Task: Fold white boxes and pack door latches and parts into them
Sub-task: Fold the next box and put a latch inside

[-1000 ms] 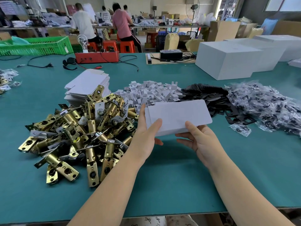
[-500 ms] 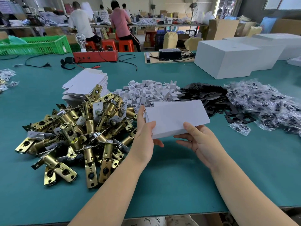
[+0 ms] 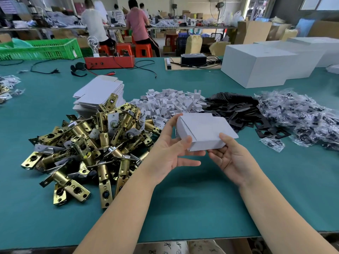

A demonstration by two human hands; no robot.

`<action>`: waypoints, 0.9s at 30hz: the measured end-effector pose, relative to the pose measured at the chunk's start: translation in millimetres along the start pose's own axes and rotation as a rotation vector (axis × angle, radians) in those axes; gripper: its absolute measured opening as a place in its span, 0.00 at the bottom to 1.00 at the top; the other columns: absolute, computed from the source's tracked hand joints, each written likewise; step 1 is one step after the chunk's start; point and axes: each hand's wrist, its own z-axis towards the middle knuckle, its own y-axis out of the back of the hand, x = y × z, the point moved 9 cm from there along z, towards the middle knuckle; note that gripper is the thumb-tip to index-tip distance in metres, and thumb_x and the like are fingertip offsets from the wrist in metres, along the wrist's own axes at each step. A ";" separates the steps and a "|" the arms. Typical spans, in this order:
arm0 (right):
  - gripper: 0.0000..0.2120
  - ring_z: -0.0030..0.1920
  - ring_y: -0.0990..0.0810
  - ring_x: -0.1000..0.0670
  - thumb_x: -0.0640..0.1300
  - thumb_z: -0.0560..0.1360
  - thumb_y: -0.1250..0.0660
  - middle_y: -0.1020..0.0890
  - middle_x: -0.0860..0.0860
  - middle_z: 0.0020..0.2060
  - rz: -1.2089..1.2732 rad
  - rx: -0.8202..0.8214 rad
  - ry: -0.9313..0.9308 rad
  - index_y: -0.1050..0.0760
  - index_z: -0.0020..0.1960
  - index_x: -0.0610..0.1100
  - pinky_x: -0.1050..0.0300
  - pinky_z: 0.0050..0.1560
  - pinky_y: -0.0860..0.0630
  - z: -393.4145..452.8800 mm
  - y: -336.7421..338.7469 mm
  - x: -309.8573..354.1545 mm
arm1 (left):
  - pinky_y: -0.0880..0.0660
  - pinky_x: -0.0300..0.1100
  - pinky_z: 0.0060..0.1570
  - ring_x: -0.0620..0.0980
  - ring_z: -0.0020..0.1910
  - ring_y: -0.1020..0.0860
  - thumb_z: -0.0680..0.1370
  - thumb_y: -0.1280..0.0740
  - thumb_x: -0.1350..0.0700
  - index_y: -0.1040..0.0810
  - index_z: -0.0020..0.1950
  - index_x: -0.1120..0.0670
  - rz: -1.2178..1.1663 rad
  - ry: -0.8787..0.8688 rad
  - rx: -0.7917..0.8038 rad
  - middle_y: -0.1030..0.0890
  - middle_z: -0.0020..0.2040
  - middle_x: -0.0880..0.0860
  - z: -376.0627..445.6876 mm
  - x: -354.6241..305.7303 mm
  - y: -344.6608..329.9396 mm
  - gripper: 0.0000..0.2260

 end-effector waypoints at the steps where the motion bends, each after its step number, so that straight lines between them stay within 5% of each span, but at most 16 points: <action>1: 0.17 0.30 0.18 0.52 0.47 0.65 0.32 0.17 0.47 0.33 -0.007 0.006 0.000 0.24 0.51 0.40 0.64 0.28 0.22 0.0 -0.2 -0.2 | 0.18 0.46 0.37 0.64 0.49 0.17 0.68 0.22 0.49 0.31 0.65 0.35 0.020 -0.008 -0.023 0.17 0.56 0.57 -0.1 -0.4 2.4 0.30; 9: 0.14 0.31 0.18 0.52 0.47 0.69 0.31 0.17 0.49 0.33 -0.010 -0.070 0.025 0.26 0.52 0.43 0.62 0.30 0.22 2.1 6.7 0.2 | 0.19 0.46 0.34 0.61 0.47 0.16 0.73 0.29 0.55 0.28 0.60 0.31 0.042 0.005 -0.124 0.18 0.57 0.58 6.0 7.9 12.4 0.23; 14: 0.17 0.28 0.23 0.57 0.50 0.61 0.28 0.20 0.54 0.33 -0.093 -0.057 0.215 0.29 0.48 0.50 0.64 0.27 0.25 -2.1 2.5 21.5 | 0.22 0.41 0.29 0.51 0.34 0.18 0.82 0.39 0.55 0.26 0.63 0.51 0.001 0.068 -0.233 0.15 0.44 0.56 9.0 16.1 20.7 0.10; 19: 0.13 0.29 0.25 0.57 0.46 0.63 0.23 0.23 0.57 0.29 -0.263 -0.006 0.440 0.25 0.40 0.57 0.63 0.31 0.24 -11.4 -7.2 35.4 | 0.23 0.40 0.26 0.50 0.30 0.20 0.82 0.44 0.42 0.24 0.58 0.53 -0.030 0.225 -0.324 0.16 0.41 0.57 4.5 25.1 27.4 0.17; 21: 0.14 0.32 0.24 0.58 0.44 0.66 0.24 0.23 0.59 0.30 -0.382 -0.004 0.517 0.24 0.40 0.62 0.64 0.33 0.24 -14.6 -12.6 37.4 | 0.23 0.40 0.25 0.51 0.29 0.21 0.81 0.40 0.45 0.24 0.61 0.56 -0.080 0.279 -0.347 0.20 0.40 0.57 1.3 30.4 28.8 0.17; 27: 0.33 0.50 0.22 0.57 0.44 0.61 0.24 0.25 0.50 0.57 -0.419 -0.016 0.512 0.34 0.62 0.57 0.61 0.50 0.23 -15.4 -12.9 32.5 | 0.32 0.33 0.18 0.46 0.23 0.31 0.72 0.37 0.54 0.24 0.50 0.60 -0.348 0.507 -0.217 0.28 0.32 0.54 -5.6 46.5 13.2 0.12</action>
